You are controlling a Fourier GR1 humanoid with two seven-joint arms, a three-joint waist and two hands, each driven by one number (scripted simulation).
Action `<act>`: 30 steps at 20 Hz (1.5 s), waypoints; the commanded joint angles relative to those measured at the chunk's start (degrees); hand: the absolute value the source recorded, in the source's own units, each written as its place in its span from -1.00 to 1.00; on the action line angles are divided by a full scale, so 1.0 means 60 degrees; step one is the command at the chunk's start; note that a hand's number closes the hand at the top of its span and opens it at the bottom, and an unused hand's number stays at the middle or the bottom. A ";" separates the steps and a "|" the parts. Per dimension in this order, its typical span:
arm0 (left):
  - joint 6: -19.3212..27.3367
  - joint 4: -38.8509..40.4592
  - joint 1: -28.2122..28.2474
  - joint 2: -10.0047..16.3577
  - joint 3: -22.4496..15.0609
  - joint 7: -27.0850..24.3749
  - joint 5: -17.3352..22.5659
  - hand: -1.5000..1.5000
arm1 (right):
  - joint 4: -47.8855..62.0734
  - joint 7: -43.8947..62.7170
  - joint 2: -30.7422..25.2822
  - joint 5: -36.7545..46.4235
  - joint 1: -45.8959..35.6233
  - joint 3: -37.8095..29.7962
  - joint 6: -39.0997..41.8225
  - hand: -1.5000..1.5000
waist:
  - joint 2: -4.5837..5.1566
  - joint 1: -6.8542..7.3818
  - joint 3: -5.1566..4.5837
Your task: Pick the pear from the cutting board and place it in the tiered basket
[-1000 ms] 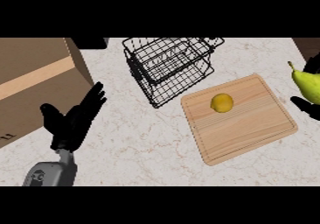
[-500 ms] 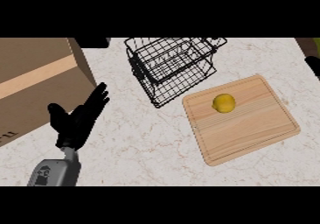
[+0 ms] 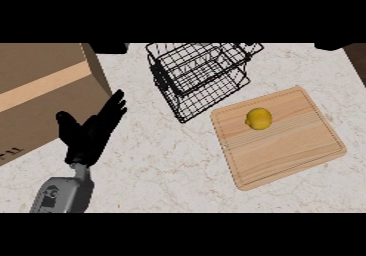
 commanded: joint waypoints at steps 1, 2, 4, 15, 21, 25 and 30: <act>0.0089 0.0483 0.0022 -0.0134 -0.0045 -0.0556 -0.0263 0.00 | 0.1637 0.0388 0.0526 0.0367 -0.1575 0.0178 -0.0467 1.00 | 0.0024 0.0002 -0.0001; 0.0114 0.0267 -0.0169 -0.0164 -0.0021 -0.0220 -0.0141 0.00 | 0.2019 -0.0087 0.0771 0.0714 -0.1438 0.0366 -0.0914 1.00 | 0.0026 0.0004 0.0003; 0.0115 0.0309 -0.0531 -0.0094 0.0201 0.0201 0.0072 0.00 | 0.2974 -0.0178 0.0966 0.0921 -0.1887 0.0383 -0.1163 1.00 | 0.0047 0.0039 0.0002; -0.0123 0.0796 -0.0195 -0.0098 0.0159 -0.0746 -0.0140 0.00 | 0.6403 -0.2263 0.2853 0.1786 -0.2646 0.0583 -0.3665 1.00 | 0.0076 0.0040 0.0002; -0.0131 0.0357 0.0020 -0.0245 -0.0300 -0.0527 -0.0344 0.00 | 0.7753 -0.2581 0.3971 0.0624 -0.3094 -0.0786 -0.4757 1.00 | 0.0165 0.0311 0.0007; 0.0081 -0.0130 -0.0247 -0.0262 -0.0212 0.0270 -0.0222 0.00 | 0.8743 -0.3565 0.4215 0.0207 -0.3433 -0.1087 -0.4474 -1.00 | 0.0126 0.0296 0.0010; -0.0157 0.0609 -0.0482 -0.0098 0.0111 -0.0258 -0.0109 0.00 | 0.9573 -0.4920 0.4357 -0.0290 -0.3983 -0.1125 -0.4578 -1.00 | 0.0161 0.0314 0.0002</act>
